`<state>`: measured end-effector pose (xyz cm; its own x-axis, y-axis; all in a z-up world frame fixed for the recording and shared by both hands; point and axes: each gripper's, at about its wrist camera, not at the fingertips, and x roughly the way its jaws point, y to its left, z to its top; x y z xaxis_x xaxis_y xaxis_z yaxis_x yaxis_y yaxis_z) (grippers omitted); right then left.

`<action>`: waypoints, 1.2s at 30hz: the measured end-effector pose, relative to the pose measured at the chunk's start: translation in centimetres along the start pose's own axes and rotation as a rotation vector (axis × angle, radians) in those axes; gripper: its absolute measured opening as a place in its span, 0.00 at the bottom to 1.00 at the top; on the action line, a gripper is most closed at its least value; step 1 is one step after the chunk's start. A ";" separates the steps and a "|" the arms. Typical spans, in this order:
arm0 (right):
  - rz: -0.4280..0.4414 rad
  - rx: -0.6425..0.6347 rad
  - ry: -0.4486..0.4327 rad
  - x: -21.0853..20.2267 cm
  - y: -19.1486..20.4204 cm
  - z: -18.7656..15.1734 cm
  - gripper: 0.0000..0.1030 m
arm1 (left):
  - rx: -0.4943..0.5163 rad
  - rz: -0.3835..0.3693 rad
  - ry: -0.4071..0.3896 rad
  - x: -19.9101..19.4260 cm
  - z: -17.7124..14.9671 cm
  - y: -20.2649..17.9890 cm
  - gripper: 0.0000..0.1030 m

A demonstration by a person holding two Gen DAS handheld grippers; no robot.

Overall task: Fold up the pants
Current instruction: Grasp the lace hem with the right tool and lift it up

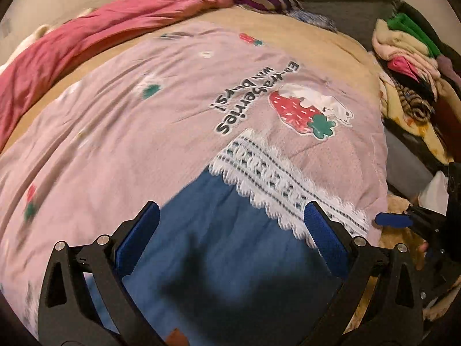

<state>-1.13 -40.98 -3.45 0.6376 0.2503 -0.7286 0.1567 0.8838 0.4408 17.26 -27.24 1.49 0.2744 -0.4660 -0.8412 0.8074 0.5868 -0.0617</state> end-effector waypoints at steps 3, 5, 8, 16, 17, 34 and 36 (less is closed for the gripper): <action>0.001 0.012 0.007 0.4 -0.3 0.2 0.85 | 0.005 -0.049 0.010 1.4 1.5 0.7 0.77; 0.008 0.016 0.016 0.8 -0.5 0.4 0.85 | 0.024 -0.042 0.022 2.3 2.2 1.1 0.67; 0.013 0.029 0.039 1.7 -0.7 0.5 0.82 | 0.056 -0.092 0.035 3.4 2.6 1.3 0.57; 0.010 -0.033 0.045 2.5 0.3 0.8 0.28 | 0.096 -0.148 0.107 6.6 3.2 1.4 0.36; 0.017 -0.043 0.036 2.2 0.6 0.8 0.28 | 0.096 -0.172 0.113 6.8 3.2 1.4 0.35; 0.056 -0.007 0.033 4.2 0.8 1.1 0.21 | 0.060 -0.272 0.109 8.3 2.5 1.5 0.18; 0.074 -0.033 0.018 3.8 1.4 1.2 0.18 | 0.050 -0.288 0.093 7.9 2.4 1.7 0.16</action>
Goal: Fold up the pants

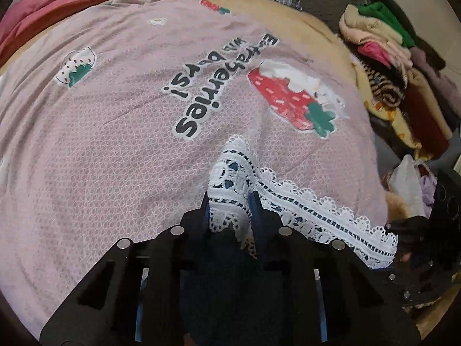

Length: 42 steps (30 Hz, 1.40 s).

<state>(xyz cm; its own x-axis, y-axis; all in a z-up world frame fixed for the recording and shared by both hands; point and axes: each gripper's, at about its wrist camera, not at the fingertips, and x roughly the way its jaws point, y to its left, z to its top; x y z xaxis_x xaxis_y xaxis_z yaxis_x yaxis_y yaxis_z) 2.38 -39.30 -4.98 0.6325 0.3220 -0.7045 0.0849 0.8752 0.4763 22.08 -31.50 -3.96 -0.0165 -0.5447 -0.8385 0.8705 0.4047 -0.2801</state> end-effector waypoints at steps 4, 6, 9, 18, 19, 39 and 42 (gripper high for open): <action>0.032 -0.044 -0.045 -1.1 1.5 0.5 0.17 | -0.031 -0.049 -0.062 -1.8 -0.8 0.5 0.14; 0.036 -0.083 -0.066 -1.9 2.9 0.7 0.17 | -0.053 -0.071 -0.108 -3.2 -1.5 0.8 0.14; 0.060 -0.137 -0.084 -2.7 5.4 1.1 0.17 | -0.087 -0.096 -0.179 -5.7 -2.7 1.4 0.14; 0.171 -0.345 -0.087 -2.6 14.6 0.7 0.17 | -0.183 -0.038 -0.380 -15.6 -10.1 3.3 0.14; 0.187 -0.375 -0.078 -2.2 15.9 0.4 0.17 | -0.198 -0.015 -0.392 -16.3 -11.3 3.6 0.15; 0.093 -0.895 0.101 7.1 27.9 -10.0 0.59 | -0.734 0.023 -0.513 -21.1 -26.2 11.0 0.58; 0.185 -0.835 0.099 5.1 26.8 -7.8 0.58 | -0.730 0.024 -0.483 -20.5 -26.2 10.9 0.58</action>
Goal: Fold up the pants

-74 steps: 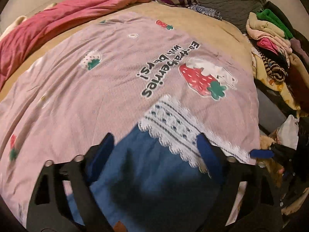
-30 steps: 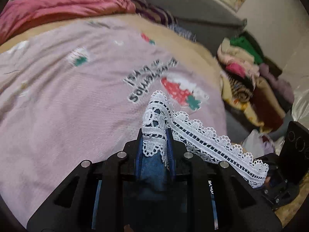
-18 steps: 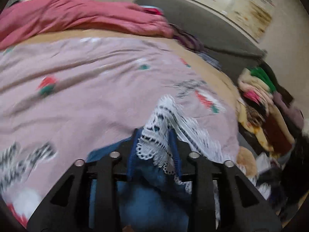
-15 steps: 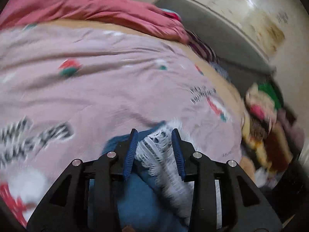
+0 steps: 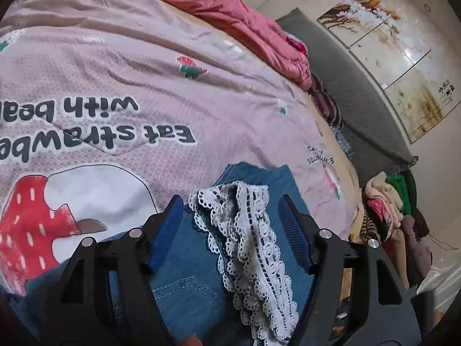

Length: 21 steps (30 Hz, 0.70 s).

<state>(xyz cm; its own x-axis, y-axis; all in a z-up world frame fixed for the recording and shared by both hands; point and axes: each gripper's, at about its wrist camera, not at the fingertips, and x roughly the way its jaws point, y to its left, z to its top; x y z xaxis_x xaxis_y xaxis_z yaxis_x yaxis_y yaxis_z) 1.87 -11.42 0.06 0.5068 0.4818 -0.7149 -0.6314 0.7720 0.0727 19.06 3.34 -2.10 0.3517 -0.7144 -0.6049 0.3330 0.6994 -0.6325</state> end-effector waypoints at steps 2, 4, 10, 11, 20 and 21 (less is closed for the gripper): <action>0.005 0.058 -0.045 -2.2 -2.7 0.5 0.58 | 0.004 0.006 0.019 0.6 0.1 -0.3 0.58; -0.037 0.127 -0.075 -3.5 -6.5 1.1 0.58 | 0.005 0.022 0.039 1.3 0.1 -0.4 0.58; -0.121 0.369 0.023 -1.9 -17.4 1.5 0.58 | -0.023 0.050 0.042 2.4 0.0 -0.2 0.58; -0.116 0.411 0.037 -1.7 -18.3 1.3 0.58 | -0.029 0.054 0.039 2.5 0.0 -0.2 0.58; 0.020 0.504 0.102 2.5 -21.9 2.8 0.59 | -0.025 0.142 0.037 2.6 -0.8 -0.6 0.58; 0.023 0.505 0.116 3.3 -22.1 3.0 0.59 | -0.026 0.151 0.046 2.9 -0.9 -0.5 0.57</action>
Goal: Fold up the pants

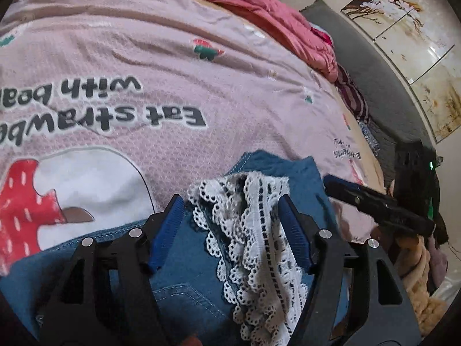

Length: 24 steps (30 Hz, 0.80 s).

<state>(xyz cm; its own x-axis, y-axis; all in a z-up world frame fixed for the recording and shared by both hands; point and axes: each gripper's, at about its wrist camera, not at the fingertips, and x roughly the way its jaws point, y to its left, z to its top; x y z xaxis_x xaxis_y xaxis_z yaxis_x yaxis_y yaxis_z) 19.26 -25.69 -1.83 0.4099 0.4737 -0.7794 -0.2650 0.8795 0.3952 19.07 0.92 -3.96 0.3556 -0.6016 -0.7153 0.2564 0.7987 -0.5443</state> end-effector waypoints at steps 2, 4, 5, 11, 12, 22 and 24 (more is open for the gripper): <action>0.002 0.006 0.023 1.5 -0.1 0.5 0.59 | -0.019 0.002 -0.001 0.3 0.0 0.2 0.41; 0.021 0.035 0.047 2.9 -0.5 0.8 0.58 | -0.041 -0.026 -0.015 0.2 0.2 0.2 0.21; 0.034 0.060 0.048 3.2 -0.9 0.7 0.54 | -0.048 -0.042 -0.026 0.0 0.2 0.1 0.18; 0.036 -0.005 -0.018 1.7 0.5 0.9 0.18 | 0.009 -0.050 -0.113 -2.0 0.4 -1.7 0.13; 0.030 -0.012 -0.035 1.4 0.7 1.0 0.18 | 0.023 -0.036 -0.132 -2.5 0.4 -1.9 0.13; -0.091 -0.045 -0.034 4.8 1.2 1.0 0.37 | -0.041 0.106 -0.076 -0.3 -0.6 1.1 0.20; -0.098 -0.053 -0.041 4.6 1.3 0.9 0.45 | -0.060 0.082 -0.084 -0.4 -0.7 1.6 0.21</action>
<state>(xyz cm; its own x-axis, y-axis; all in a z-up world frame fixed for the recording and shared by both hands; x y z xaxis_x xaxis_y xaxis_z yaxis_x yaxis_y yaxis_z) 21.60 -22.30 -4.46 0.4711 0.3875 -0.7924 -0.2667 0.9189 0.2908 18.74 2.39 -4.85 0.4476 -0.5297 -0.7205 0.1704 0.8415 -0.5127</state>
